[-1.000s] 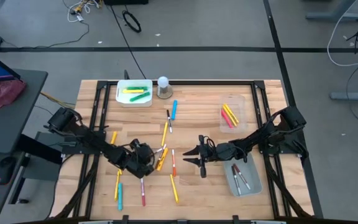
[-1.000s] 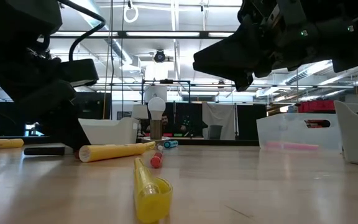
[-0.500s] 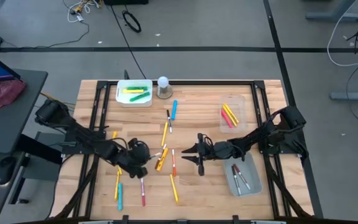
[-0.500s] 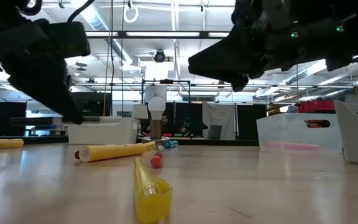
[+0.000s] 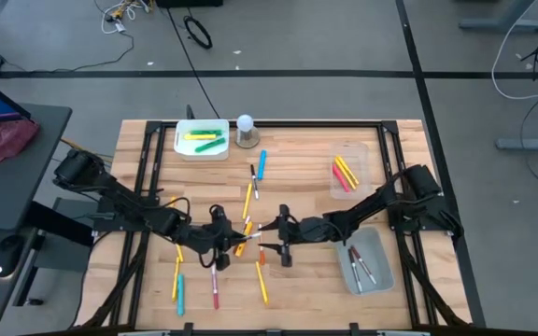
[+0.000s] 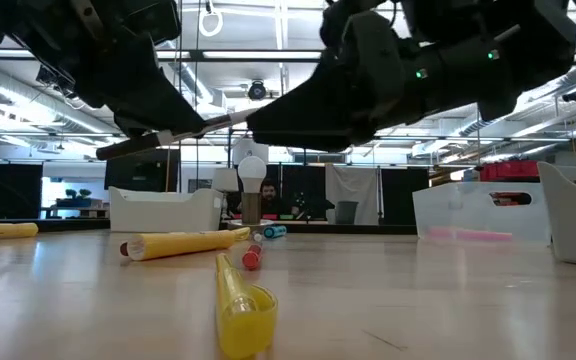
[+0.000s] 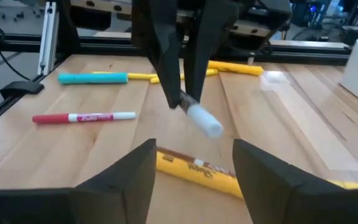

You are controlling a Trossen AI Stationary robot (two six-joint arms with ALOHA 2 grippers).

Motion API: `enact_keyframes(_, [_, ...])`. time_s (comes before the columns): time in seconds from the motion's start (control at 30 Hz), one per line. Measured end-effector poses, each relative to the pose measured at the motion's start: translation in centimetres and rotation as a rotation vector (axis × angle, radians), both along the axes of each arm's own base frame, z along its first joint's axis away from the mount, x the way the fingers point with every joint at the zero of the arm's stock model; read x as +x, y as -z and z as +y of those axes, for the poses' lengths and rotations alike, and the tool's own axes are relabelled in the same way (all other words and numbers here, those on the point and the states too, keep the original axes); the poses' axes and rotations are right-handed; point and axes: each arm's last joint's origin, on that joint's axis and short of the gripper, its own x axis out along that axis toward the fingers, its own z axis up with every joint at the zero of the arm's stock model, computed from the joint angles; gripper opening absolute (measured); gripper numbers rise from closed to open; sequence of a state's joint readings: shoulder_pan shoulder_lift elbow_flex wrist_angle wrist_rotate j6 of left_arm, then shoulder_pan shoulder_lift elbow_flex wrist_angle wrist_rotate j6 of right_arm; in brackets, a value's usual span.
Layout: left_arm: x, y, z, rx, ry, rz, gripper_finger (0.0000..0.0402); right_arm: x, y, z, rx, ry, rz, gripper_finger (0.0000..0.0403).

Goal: Pick & Place Markers
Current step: Put the brown marker pen into the gray bin

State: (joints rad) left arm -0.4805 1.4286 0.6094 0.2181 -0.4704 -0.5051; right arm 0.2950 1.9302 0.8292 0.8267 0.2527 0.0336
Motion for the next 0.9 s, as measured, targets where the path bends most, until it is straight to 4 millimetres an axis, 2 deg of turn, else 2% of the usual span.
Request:
enact_keyframes(0.23, [0.01,-0.01,0.0,0.002,0.001,0.0,0.0038,0.58,-0.26,0.09,-0.013,-0.001,-0.009,0.018])
enact_keyframes(0.63, [0.01,0.0,0.0,0.006,0.001,0.002,0.0042,0.57,-0.31,0.13,0.015,-0.007,-0.01,0.009])
enact_keyframes(0.77, [-0.03,0.05,0.02,0.01,0.001,0.008,0.0043,0.57,-0.32,0.15,0.016,-0.006,-0.01,0.0083])
enact_keyframes(0.9, [-0.04,0.06,0.03,0.011,0.0,0.01,0.0043,0.57,-0.35,0.16,0.018,-0.007,-0.013,0.0099])
